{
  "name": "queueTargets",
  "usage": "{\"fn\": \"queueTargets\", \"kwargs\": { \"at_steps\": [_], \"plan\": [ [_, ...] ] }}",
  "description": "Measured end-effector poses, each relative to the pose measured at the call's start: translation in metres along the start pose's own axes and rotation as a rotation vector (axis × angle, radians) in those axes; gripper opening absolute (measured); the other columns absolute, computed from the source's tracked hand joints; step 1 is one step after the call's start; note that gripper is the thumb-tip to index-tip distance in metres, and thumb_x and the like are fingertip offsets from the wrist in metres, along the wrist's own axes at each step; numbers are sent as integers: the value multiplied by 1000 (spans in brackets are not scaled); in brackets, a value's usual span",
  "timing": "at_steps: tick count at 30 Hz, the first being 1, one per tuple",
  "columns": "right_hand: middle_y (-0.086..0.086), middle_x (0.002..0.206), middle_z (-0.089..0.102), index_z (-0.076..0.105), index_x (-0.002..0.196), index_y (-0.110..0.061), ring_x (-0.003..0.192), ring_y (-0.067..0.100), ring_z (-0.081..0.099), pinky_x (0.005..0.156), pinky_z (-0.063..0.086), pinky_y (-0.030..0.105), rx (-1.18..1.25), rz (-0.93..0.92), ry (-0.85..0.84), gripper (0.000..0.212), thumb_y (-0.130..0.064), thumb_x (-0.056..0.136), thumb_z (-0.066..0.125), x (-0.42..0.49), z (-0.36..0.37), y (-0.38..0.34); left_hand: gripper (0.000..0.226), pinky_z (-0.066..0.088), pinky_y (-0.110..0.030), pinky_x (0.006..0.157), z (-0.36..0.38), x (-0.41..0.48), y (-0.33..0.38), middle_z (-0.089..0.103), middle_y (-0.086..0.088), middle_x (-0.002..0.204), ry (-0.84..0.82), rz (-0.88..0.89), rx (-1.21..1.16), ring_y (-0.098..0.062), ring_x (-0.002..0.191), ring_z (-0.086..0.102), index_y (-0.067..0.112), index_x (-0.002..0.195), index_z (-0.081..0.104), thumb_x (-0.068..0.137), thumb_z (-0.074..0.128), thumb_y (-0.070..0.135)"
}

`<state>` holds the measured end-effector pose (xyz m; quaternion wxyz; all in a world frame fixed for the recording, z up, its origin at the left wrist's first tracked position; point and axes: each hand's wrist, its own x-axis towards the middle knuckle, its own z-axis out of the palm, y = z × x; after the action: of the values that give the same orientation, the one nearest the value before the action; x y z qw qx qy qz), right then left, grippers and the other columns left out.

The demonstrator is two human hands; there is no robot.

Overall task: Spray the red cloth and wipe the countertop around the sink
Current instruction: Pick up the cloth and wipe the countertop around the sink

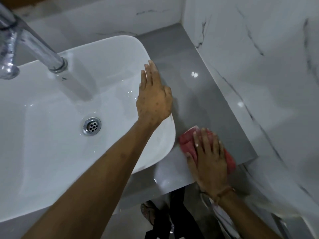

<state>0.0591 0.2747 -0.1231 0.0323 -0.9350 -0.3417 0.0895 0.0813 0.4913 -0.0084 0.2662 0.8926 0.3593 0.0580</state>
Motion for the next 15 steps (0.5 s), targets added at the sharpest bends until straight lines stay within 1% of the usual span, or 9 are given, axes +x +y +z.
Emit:
{"fn": "queueTargets", "kwargs": {
  "at_steps": [3,6,9,10,11,12,13,14,15],
  "plan": [
    [17,159,17,11,151,-12,144,42,19,118,21,54,47,133,10,74,-51,92,32,1,-3,-26,65,33,-49,114,3,2,-4,-2,-4,163,14,9,1,-23,150,-1,13,151,-6,97,30,23],
    [17,158,15,12,150,-10,142,43,23,115,23,54,81,127,-19,83,-58,87,37,-31,3,-64,63,31,-49,116,1,4,-4,-4,-5,163,-16,12,39,-24,150,-4,11,151,-6,99,27,28],
    [18,155,28,24,148,-9,140,40,30,118,24,52,217,45,-40,77,-58,89,35,-71,6,-107,61,9,-38,123,-11,-15,-5,-5,-6,163,-64,61,10,-21,149,-9,9,151,-2,101,18,38],
    [18,155,29,25,148,-8,140,40,30,118,22,51,277,-1,-54,72,-53,92,29,-83,7,-115,60,5,-31,121,-19,-31,-9,1,-5,163,-41,83,-30,-18,150,-5,10,151,4,101,18,40],
    [17,156,26,24,148,-7,142,39,28,115,20,50,354,-43,-74,67,-48,94,25,-89,8,-118,56,7,-26,118,-27,-51,-15,15,-5,161,25,130,-66,-17,150,7,12,151,16,101,21,38],
    [14,157,22,22,148,-7,144,38,25,115,19,47,465,-63,-80,65,-44,95,23,-92,9,-114,50,15,-22,116,-37,-76,-20,34,-5,155,126,204,-88,-18,145,25,13,146,31,101,27,34],
    [7,158,17,20,148,-11,145,34,23,117,19,46,622,-45,-74,62,-43,95,23,-92,8,-106,42,26,-20,111,-46,-103,-28,53,-6,141,224,297,-106,-20,132,44,13,137,46,100,33,27],
    [-1,159,13,20,148,-22,146,28,23,119,20,46,829,13,-81,59,-44,94,26,-91,3,-97,35,33,-17,102,-52,-133,-38,65,-7,123,304,382,-124,-20,115,55,12,126,57,98,38,20],
    [-5,159,15,20,147,-34,146,19,24,119,22,47,1019,91,-51,56,-44,92,28,-87,-5,-88,30,36,-15,95,-52,-162,-48,69,-5,108,335,430,-150,-18,100,58,12,116,62,95,40,14]
  ]
}}
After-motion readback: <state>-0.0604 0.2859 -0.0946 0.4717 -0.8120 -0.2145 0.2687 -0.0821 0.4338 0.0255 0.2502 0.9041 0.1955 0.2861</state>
